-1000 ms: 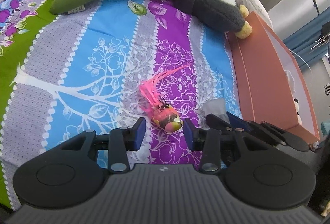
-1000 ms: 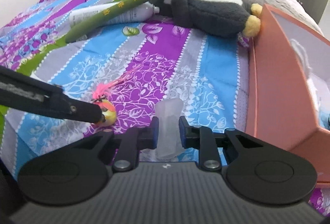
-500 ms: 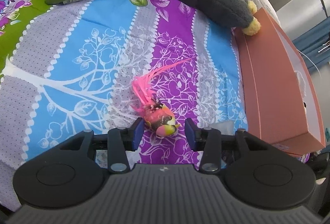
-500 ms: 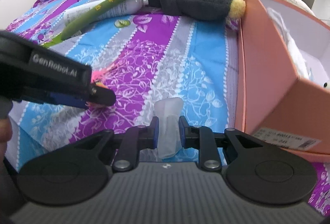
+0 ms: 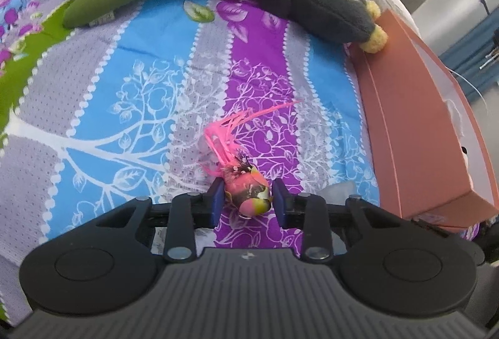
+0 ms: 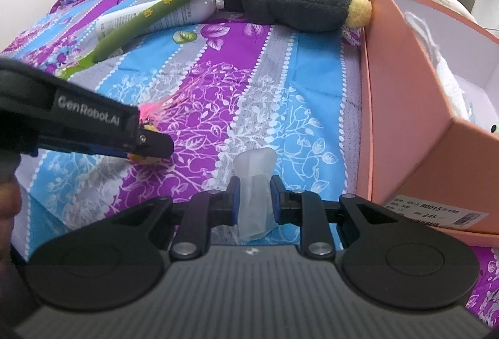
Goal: Organize soft objects
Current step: 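Carry the toy bird and clear cup over the orange box with both grippers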
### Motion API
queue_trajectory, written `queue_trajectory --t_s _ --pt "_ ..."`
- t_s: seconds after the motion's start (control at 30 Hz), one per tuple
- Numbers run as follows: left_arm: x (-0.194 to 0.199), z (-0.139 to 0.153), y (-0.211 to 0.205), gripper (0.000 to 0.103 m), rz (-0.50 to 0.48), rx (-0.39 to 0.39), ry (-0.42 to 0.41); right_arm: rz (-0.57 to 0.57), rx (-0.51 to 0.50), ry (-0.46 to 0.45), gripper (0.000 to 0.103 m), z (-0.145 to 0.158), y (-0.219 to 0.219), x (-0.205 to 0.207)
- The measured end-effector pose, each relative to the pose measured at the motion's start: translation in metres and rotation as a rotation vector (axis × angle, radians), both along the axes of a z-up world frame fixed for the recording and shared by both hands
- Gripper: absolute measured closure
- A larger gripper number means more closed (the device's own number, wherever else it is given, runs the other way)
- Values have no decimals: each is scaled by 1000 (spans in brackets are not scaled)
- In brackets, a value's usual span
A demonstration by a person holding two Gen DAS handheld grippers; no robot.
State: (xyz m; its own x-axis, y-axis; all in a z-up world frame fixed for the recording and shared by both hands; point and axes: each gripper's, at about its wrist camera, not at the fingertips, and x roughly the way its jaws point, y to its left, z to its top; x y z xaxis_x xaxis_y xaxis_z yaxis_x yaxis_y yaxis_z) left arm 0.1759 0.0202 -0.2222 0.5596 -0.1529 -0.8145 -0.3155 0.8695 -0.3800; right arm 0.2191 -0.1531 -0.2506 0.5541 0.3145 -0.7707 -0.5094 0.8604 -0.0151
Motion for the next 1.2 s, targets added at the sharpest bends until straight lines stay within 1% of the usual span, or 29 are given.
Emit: queue_trajectory --t_s 0.2,0.33,0.43,0.63,0.93,1.2 --pt "-3 13 -3 66 -32 17 -21 -15 31 -11 79 19 -4 -3" --pt "-5 28 -5 65 -72 24 -38 -29 66 -21 79 36 -7 -4" --pt "-4 44 -9 65 -109 40 -58 -39 96 -22 79 48 -9 -5" --pt "-2 78 -14 65 -169 65 -107 -49 150 -59 79 80 -13 -10" --pt "2 131 -24 65 -244 79 -193 -80 218 -158 79 132 -30 -15" --pt "16 178 -48 65 -322 80 -285 -120 250 -272 79 175 -55 -16"
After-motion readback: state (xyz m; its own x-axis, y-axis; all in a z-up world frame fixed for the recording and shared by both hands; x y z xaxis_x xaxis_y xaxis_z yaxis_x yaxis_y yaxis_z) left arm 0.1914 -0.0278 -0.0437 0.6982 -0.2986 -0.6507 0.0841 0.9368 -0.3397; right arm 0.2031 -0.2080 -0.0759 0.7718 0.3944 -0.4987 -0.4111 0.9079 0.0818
